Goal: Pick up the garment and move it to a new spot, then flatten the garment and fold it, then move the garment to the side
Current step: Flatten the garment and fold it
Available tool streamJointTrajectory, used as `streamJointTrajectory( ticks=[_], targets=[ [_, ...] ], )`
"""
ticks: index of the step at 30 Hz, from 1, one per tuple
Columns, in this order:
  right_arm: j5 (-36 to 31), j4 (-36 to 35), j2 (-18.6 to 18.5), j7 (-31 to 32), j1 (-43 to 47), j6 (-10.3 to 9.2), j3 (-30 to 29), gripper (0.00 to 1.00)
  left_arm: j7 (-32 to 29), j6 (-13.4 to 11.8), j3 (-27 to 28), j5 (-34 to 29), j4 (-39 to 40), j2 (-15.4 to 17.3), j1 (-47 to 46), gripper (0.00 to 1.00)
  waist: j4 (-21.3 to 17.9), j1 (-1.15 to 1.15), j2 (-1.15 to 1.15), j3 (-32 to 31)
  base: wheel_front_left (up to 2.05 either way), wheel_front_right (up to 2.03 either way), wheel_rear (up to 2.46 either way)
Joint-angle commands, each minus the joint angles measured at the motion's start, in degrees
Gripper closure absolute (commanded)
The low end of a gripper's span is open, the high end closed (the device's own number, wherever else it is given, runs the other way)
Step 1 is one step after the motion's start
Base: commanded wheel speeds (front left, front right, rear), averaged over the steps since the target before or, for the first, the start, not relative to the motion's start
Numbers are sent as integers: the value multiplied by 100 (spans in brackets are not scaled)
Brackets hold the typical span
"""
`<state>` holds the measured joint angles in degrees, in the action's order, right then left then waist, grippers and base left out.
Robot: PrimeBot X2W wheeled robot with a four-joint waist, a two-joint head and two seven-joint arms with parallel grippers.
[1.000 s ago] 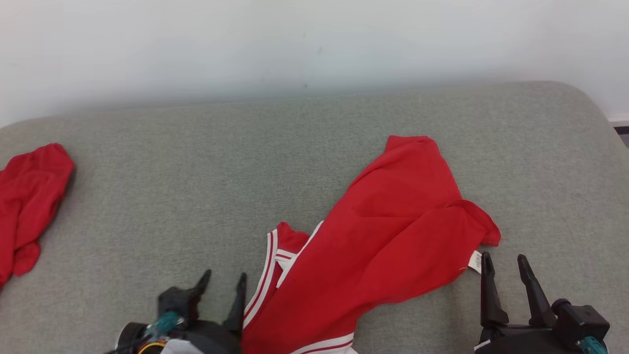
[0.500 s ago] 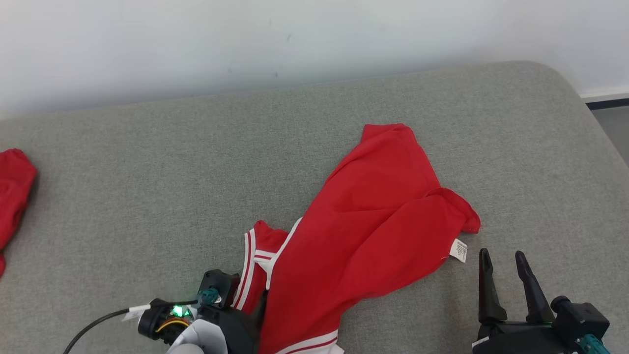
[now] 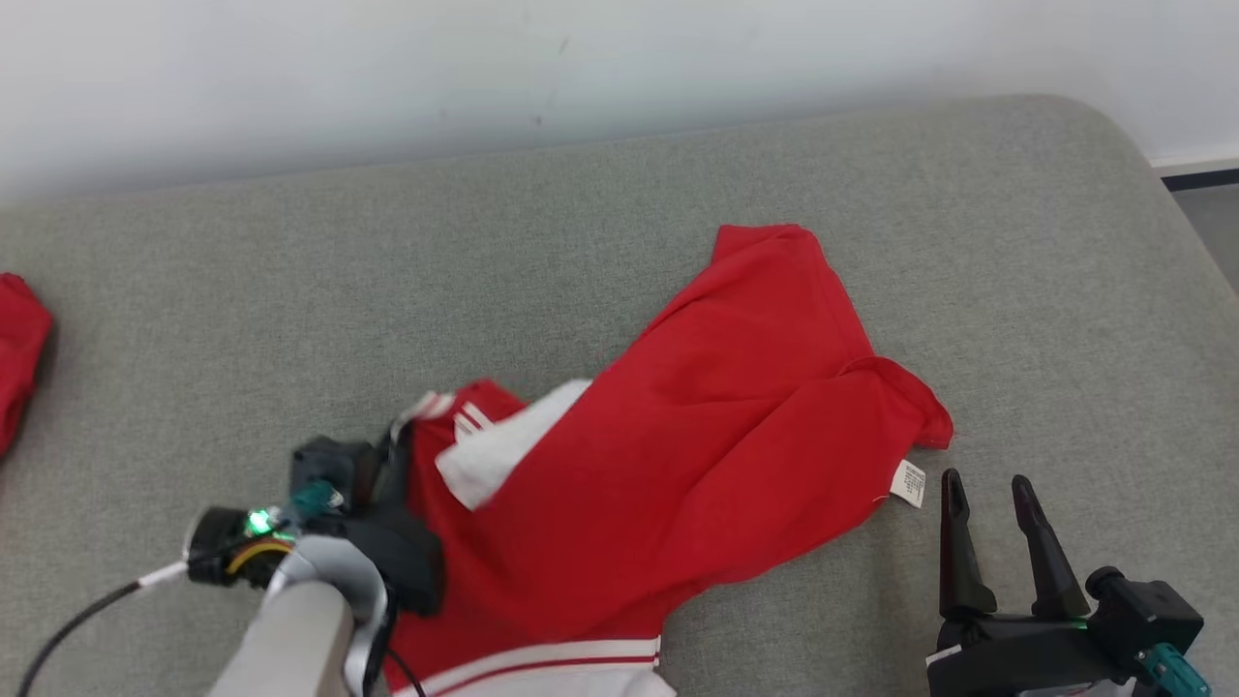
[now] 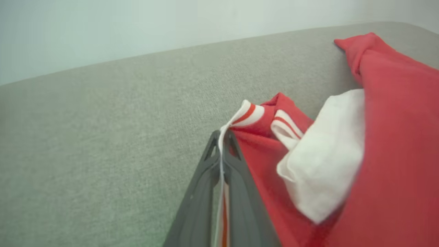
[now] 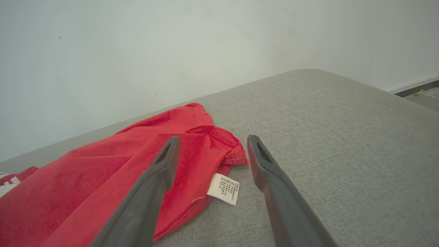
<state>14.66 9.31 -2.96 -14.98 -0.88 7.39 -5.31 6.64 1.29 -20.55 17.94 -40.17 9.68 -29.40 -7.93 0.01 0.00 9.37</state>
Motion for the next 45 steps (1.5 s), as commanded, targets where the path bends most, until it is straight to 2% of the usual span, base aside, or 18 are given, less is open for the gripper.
streamJointTrajectory(
  ticks=[1, 6, 15, 21, 22, 23, 24, 29, 33, 39, 43, 45],
  targets=[
    [55, -31, 15, -26, -74, 21, 10, 0, 205, -106, 95, 40, -19, 71, -206, 100, 24, -1, 0, 89, 0, 0, 0],
    [109, -76, 15, -27, -186, 21, 69, 0, 466, -263, 255, -30, -157, 277, -723, 100, 17, -1, 0, 297, 0, 0, 0],
    [119, -147, 16, -27, -351, 21, 157, 0, 547, -438, 423, -158, -549, 774, -1528, 100, -146, -1, 0, 683, 0, 0, 0],
    [141, -193, 17, -28, -446, 21, 256, 0, 578, -631, 492, -207, -808, 959, -1915, 100, -296, -1, 0, 920, 0, 0, 0],
    [147, -200, 16, -28, -465, 21, 257, 0, 564, -616, 484, -187, -863, 947, -1948, 97, -307, -1, 0, 945, 0, 0, 0],
    [153, -200, 16, -28, -478, 21, 255, 0, 546, -602, 461, -199, -916, 945, -1983, 45, -311, -1, 0, 964, 0, 0, 0],
    [154, -198, 16, -28, -481, 21, 248, 0, 563, -600, 449, -206, -952, 944, -2016, 0, -308, -1, 0, 970, 0, 0, 0],
    [81, -145, 15, -28, -451, 21, 121, 0, 714, -716, 448, -191, -1078, 870, -1859, 0, -144, -1, 0, 828, 0, 0, 0],
    [92, -123, 16, -27, -424, 21, 17, 0, 834, -763, 548, -76, -835, 763, -1523, 0, 71, -1, 0, 633, 0, 0, 0],
    [48, -1, 13, -19, -368, 21, -3, 0, 854, -358, 829, 152, 183, 798, -740, 0, 362, -1, 0, 316, 0, 0, 0],
    [104, 140, 15, -18, -263, 21, 6, 0, 856, -238, 1148, 267, 1025, 816, -18, 0, 470, -1, 0, 82, 0, 0, 0],
    [114, 242, 14, -12, -198, 21, 7, 0, 857, -267, 1227, 239, 1438, 738, 425, 0, 511, -1, 0, -27, 0, 0, 0]
  ],
)
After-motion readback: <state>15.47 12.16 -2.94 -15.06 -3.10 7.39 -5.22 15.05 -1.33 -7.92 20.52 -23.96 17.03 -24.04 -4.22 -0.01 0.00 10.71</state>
